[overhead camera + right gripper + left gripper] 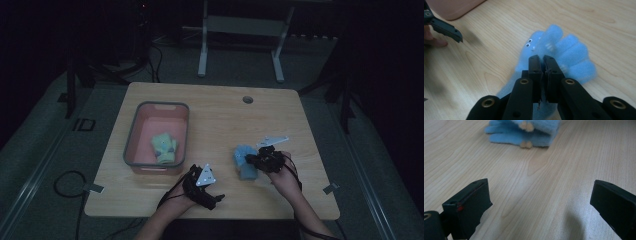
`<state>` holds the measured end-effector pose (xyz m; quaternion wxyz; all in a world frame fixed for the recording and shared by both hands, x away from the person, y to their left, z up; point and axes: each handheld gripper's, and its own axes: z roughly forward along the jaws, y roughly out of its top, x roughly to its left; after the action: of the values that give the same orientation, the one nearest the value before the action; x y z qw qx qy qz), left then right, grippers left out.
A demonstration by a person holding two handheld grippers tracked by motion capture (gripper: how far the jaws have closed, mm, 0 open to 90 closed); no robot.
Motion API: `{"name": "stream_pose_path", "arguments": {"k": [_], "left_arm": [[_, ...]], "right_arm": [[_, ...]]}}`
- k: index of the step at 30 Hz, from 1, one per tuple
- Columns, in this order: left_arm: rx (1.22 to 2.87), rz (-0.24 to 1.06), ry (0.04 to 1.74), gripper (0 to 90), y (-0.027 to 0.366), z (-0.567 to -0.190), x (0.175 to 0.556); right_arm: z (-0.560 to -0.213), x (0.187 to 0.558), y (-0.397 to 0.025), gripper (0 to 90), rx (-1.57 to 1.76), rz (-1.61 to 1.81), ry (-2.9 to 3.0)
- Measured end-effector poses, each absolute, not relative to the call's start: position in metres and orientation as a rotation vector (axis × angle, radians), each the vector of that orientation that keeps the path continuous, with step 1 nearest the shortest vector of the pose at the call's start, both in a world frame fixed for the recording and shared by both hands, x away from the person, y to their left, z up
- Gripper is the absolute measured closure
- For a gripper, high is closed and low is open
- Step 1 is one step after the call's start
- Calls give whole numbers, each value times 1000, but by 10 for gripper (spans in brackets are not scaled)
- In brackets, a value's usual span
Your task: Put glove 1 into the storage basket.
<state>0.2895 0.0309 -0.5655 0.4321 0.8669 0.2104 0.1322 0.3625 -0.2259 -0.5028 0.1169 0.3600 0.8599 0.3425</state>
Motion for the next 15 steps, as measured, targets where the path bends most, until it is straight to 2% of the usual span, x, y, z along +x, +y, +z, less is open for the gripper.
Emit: {"name": "stream_pose_path", "arguments": {"k": [12,15], "left_arm": [[2165,326,510,31,32,-566,290],[2169,337,477,31,32,-564,289]], "right_arm": [[-526,371,-224,839,1062,946,2572],[-526,371,-225,781,1064,958,2576]]}}
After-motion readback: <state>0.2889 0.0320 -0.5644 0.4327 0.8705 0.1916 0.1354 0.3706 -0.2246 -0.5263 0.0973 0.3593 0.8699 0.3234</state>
